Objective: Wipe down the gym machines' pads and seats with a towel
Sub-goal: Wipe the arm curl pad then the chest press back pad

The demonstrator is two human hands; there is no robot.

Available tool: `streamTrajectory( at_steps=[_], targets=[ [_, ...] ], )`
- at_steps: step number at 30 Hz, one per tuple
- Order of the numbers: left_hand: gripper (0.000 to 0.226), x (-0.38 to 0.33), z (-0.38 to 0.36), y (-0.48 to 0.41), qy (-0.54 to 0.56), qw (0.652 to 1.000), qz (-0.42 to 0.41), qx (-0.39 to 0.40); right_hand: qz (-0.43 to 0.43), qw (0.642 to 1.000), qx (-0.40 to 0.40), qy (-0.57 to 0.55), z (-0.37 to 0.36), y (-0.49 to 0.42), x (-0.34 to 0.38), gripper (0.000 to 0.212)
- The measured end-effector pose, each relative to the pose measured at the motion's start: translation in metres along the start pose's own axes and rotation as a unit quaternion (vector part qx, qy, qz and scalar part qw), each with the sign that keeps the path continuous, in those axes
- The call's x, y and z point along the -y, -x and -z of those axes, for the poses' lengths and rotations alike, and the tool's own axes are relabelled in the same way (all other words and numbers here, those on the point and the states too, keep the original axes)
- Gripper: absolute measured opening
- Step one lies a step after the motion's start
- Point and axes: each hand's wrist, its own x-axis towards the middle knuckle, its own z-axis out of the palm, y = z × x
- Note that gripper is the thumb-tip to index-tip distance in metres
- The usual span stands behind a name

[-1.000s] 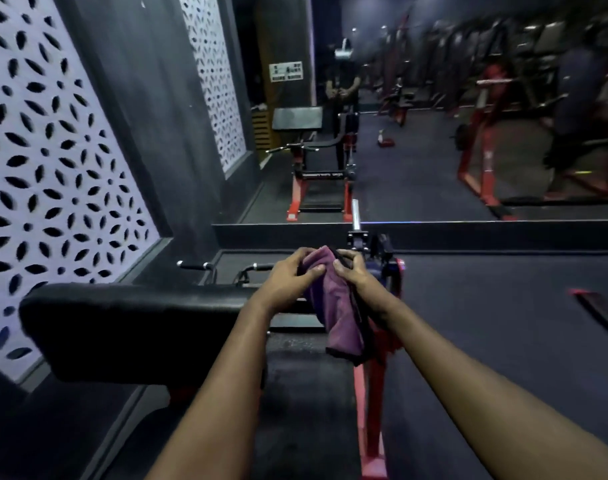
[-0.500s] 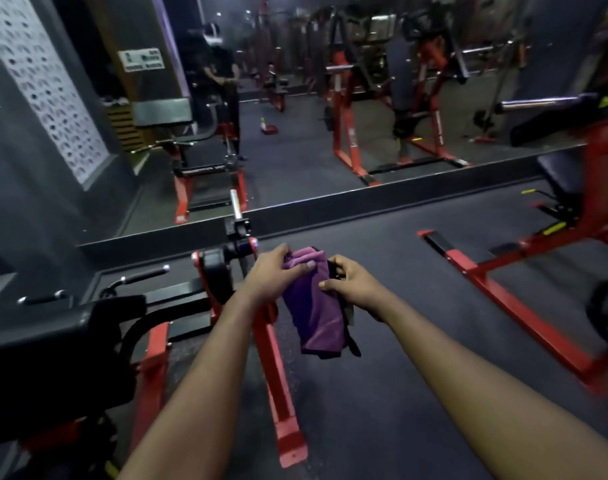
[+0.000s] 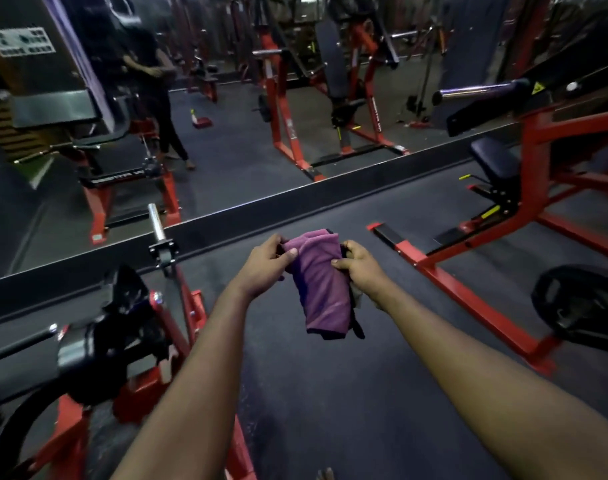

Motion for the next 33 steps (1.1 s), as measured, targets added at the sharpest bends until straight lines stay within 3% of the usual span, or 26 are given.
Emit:
streamTrajectory(
  at_steps=[8,12,16,18,21,24,26,28,30,33],
  targets=[
    [0.011,-0.007,0.018,-0.2,-0.024,1.0,-0.019,0.002,-0.003,0.999,-0.022,-0.028,0.027,-0.174,0.038,0.024],
    [0.019,0.007,0.013,-0.297,-0.066,0.993,-0.069,-0.071,0.016,0.998,-0.044,-0.037,0.043,-0.266,0.044,0.009],
    [0.039,0.017,0.013,-0.394,0.034,0.998,-0.041,0.019,0.026,0.996,-0.043,-0.068,0.066,-0.365,0.042,0.012],
    [0.027,0.011,0.012,-0.446,0.046,0.996,-0.046,0.059,0.023,0.995,-0.045,-0.089,0.08,-0.418,0.044,0.014],
    [0.019,-0.005,0.013,-0.533,-0.017,0.997,-0.06,0.036,0.001,0.993,-0.039,-0.108,0.102,-0.503,0.047,0.014],
    [0.022,-0.014,0.016,-0.616,-0.047,0.996,-0.066,0.025,-0.035,0.991,0.003,-0.132,0.123,-0.577,0.052,0.034],
    [0.026,-0.014,0.016,-0.666,-0.056,0.996,-0.071,0.0,-0.029,0.992,0.006,-0.12,0.132,-0.62,0.06,0.024],
    [0.028,-0.008,0.012,-0.711,-0.043,0.995,-0.077,-0.044,0.001,0.993,-0.054,-0.103,0.139,-0.668,0.066,0.008],
    [0.029,0.005,0.005,-0.758,-0.01,0.996,-0.073,-0.055,0.018,0.99,-0.113,-0.082,0.147,-0.722,0.07,0.016],
    [0.049,0.031,-0.004,-0.839,0.085,0.992,-0.021,0.095,0.0,0.98,-0.191,-0.058,0.164,-0.806,0.074,0.027]
  ],
)
